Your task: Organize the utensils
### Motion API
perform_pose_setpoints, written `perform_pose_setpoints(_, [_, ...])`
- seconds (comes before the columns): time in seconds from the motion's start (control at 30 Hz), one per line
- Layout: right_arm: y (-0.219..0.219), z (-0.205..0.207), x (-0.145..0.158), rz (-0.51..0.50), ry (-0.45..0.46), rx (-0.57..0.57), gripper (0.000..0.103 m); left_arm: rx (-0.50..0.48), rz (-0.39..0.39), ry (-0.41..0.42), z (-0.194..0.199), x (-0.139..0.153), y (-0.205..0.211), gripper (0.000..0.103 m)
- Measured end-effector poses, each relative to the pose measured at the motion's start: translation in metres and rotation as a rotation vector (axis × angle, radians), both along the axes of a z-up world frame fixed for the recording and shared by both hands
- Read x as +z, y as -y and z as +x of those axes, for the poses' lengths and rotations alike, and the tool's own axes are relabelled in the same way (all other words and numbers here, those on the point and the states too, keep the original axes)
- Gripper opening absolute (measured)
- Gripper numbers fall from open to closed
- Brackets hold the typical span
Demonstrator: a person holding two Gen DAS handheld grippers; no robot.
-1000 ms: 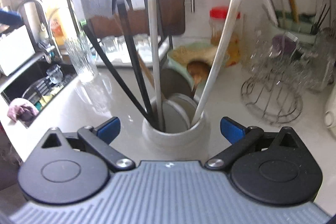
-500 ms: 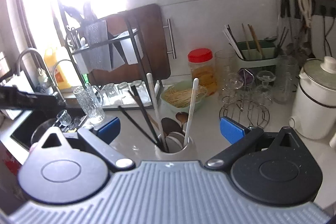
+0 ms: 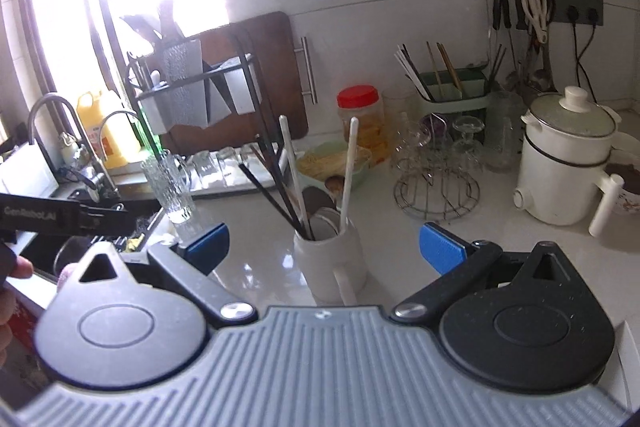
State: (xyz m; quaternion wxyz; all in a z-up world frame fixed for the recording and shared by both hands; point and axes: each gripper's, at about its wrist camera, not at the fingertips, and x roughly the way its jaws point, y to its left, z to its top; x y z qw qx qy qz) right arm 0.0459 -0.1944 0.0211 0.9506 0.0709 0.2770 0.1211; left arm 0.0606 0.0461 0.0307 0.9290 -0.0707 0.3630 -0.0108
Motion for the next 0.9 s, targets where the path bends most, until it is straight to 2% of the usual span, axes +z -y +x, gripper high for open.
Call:
perform_pose_setpoints(0.4, [-0.006, -0.028, -0.009, -0.009, -0.010, -0.020, 0.103, -0.012, 0.039, -0.001, -0.025, -0.008, -0.007, 0.095])
perform_pose_setpoints(0.9, [-0.015, -0.043, -0.005, -0.031, 0.014, -0.020, 0.103, -0.026, 0.037, 0.013, -0.043, -0.007, -0.010, 0.095])
